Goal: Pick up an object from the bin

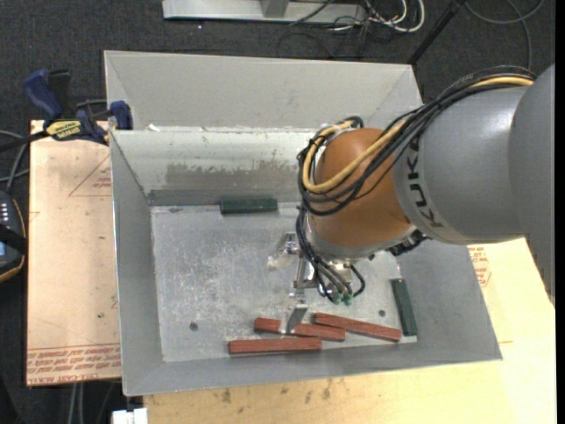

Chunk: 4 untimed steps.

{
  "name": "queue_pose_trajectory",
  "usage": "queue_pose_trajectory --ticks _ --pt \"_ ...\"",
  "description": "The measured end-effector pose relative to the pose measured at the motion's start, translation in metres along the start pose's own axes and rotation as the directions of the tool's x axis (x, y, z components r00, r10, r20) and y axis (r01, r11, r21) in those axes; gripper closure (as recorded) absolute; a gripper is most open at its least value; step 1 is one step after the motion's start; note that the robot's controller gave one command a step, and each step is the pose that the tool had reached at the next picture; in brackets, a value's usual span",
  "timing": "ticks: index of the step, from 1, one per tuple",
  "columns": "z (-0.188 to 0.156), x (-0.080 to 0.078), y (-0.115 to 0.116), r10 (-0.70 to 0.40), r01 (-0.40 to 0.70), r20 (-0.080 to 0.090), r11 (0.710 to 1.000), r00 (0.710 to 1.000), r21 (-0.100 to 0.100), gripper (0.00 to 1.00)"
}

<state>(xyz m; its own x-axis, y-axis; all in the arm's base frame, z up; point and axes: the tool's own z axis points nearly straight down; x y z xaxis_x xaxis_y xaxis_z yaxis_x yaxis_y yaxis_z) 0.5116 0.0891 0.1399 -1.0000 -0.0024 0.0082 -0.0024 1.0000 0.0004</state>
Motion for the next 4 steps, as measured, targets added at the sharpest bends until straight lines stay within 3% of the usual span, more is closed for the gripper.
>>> queue_pose_trajectory --ticks 1,2,3,4 --pt "-0.002 0.0 0.0 0.001 -0.001 0.003 1.0 1.0 0.0 0.0" --pt "-0.008 0.015 0.018 -0.04 0.04 0.006 0.999 0.999 0.001 0.0" --pt "0.06 0.026 -0.004 0.042 -0.042 0.024 0.999 0.999 -0.006 1.0" --pt "0.06 0.026 -0.004 0.042 -0.042 0.024 0.999 0.999 -0.006 1.0"
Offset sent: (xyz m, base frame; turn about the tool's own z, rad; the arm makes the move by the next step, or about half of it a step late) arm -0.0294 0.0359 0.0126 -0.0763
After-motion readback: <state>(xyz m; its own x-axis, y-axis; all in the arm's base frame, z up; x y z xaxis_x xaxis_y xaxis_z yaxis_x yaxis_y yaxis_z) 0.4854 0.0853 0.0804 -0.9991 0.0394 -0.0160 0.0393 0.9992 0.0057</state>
